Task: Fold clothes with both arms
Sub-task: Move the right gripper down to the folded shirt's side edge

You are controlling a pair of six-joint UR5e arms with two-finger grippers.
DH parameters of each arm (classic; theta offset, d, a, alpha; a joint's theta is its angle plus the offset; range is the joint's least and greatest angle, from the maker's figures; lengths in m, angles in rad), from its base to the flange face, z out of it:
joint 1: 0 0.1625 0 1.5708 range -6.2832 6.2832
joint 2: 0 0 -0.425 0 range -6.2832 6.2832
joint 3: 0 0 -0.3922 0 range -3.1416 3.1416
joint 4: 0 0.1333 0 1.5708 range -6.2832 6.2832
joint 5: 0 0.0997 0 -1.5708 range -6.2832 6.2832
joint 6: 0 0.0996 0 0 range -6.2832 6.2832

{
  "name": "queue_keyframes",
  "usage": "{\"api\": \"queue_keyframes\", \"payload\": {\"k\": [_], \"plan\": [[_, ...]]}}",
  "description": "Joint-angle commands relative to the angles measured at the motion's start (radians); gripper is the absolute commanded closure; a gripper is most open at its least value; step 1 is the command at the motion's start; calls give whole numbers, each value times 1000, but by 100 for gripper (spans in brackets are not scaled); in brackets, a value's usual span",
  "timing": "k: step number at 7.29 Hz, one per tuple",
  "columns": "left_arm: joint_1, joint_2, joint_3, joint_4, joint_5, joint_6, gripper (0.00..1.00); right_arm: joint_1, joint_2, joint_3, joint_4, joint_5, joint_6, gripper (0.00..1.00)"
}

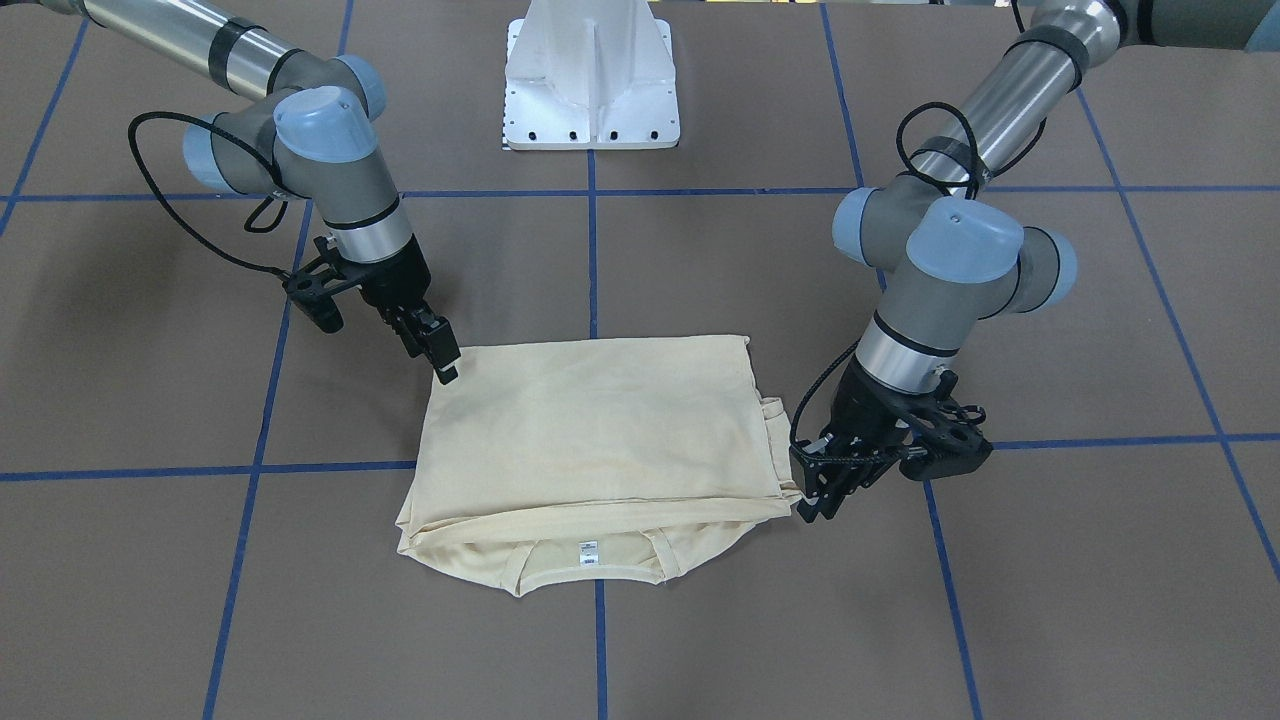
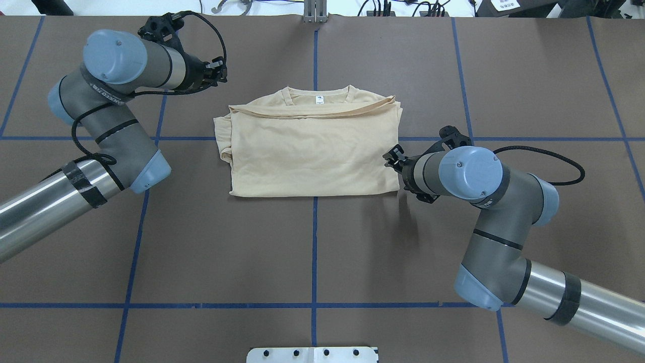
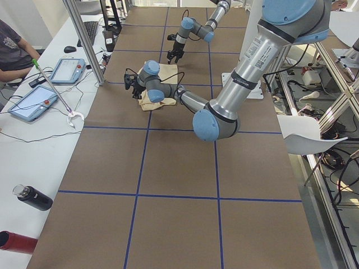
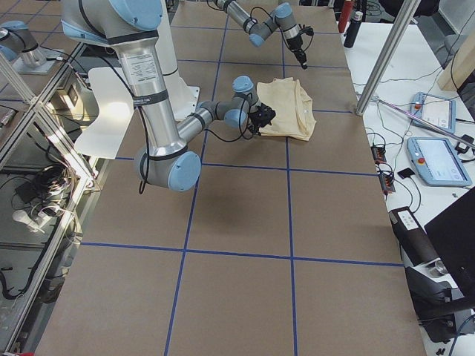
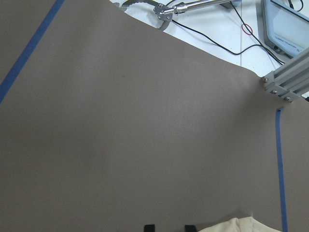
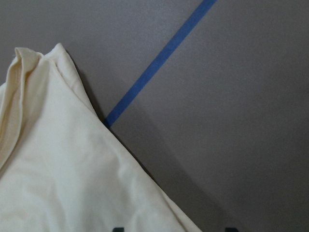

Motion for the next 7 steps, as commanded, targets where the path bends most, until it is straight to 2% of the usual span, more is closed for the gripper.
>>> {"api": "queue_keyframes", "payload": {"k": [1,2,3,4,5,7], "plan": [[-1,2,-1,2,1,2,67,-16,-5,4,0,-4,3,27],[-1,2,-1,2,1,2,67,-28,-6,4,0,-10,3,29],[-1,2,-1,2,1,2,67,-29,-5,9,0,-12,3,36],[-1,1,-1,2,2,8,67,-29,-6,10,-2,-12,9,73],[-1,2,-1,2,2,8,67,-28,-8,18,0,-10,11,100],[-1,1,-1,3,2,8,68,-28,-37,31,2,1,6,100]]}}
